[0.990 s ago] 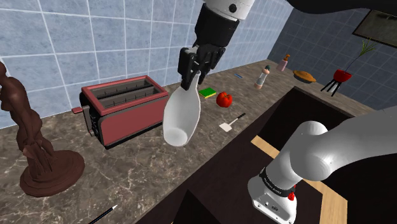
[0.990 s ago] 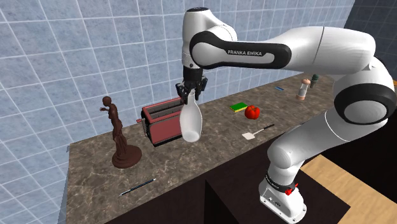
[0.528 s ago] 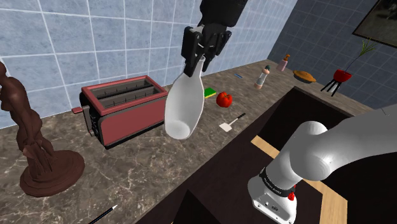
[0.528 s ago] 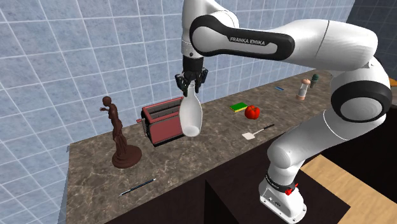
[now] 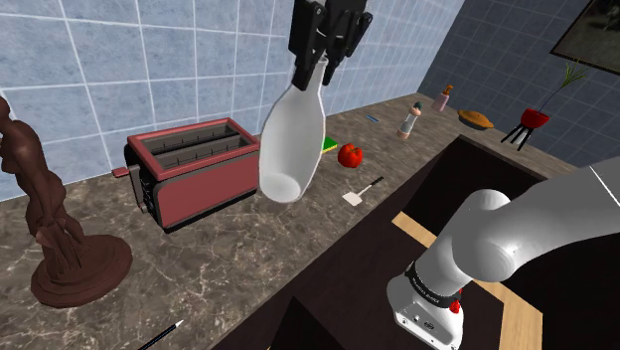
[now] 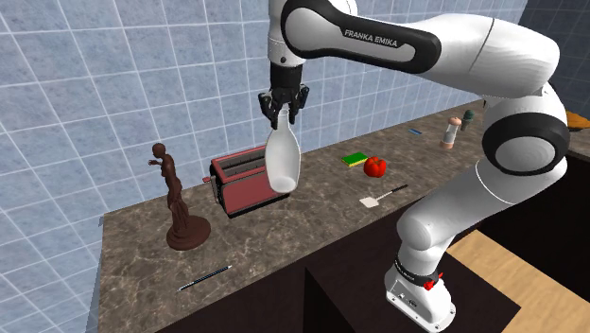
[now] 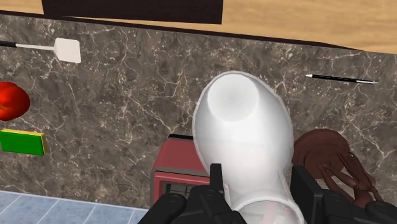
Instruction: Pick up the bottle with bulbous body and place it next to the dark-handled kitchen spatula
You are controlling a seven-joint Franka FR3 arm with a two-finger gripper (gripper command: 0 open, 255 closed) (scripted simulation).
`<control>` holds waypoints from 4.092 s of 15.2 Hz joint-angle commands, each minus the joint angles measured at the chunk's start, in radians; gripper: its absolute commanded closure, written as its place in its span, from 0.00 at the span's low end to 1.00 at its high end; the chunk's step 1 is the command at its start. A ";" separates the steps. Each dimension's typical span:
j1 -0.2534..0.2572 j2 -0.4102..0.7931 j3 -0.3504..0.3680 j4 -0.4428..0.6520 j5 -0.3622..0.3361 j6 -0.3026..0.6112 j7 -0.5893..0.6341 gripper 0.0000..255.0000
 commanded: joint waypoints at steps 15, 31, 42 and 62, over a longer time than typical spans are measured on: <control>-0.022 -0.063 -0.141 0.060 -0.017 -0.133 -0.149 1.00; -0.067 -0.219 -0.497 -0.082 -0.144 -0.164 -0.547 1.00; -0.097 -0.170 -0.743 -0.017 -0.252 -0.165 -0.821 1.00; -0.081 0.368 -1.415 0.502 -0.076 -0.187 -1.468 1.00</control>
